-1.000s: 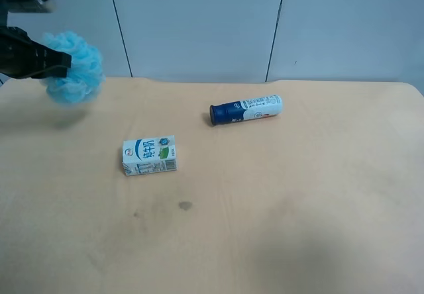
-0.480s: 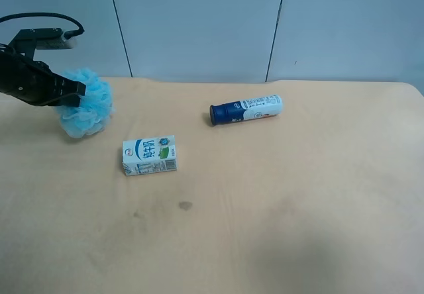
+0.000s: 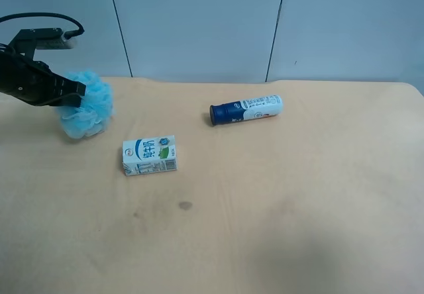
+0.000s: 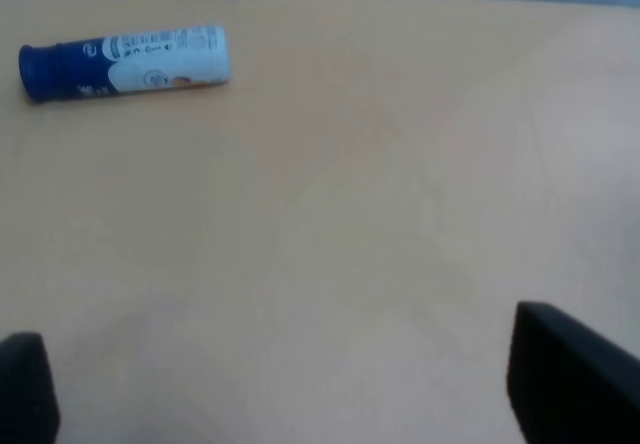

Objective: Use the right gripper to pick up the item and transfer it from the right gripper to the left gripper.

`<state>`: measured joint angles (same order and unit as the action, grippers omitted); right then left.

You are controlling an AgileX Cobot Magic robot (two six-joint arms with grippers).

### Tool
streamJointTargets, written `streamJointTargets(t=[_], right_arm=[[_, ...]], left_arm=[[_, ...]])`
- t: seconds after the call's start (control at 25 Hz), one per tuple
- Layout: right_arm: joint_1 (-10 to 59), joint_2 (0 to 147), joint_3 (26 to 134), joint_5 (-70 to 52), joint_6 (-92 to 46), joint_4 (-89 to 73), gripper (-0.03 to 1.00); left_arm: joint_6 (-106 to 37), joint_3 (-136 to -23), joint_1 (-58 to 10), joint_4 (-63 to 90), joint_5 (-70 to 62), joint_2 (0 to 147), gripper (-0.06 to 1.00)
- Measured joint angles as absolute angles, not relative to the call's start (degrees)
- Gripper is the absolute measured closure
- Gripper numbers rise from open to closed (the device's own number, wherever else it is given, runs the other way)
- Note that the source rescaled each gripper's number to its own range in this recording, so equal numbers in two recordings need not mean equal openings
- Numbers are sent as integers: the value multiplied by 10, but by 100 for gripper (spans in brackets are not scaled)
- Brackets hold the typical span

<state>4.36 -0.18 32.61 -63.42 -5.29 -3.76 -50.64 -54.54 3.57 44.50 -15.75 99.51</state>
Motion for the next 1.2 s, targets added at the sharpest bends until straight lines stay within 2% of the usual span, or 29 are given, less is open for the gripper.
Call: streamJointTargets(t=[0.04,0.16,0.24,0.28,0.44,0.84,1.2], right_arm=[[44,-2,326,-634,-53,-38,11],[44,-2,326,-634,-53,-38,11],[44,-2,326,-634,-53,-38,11],[44,-2,326,-634,-53,-38,11],[44,-2,326,-634,-53,-38,11],[44,-2,326,-634,-53,-38,11],[44,-2,326,-634,-53,-38,11]], left_arm=[[-507,-545,36,444,-157,995,61],[-508,-545,36,443,-157,995,23],[-508,-545,36,443,-159,995,7],[-508,-545,36,443,-161,995,2],[-508,-545,36,442,-164,987,-3],[-478,-545,36,430,-233,875,-4],[-323,-545,36,265,-327,727,-4]])
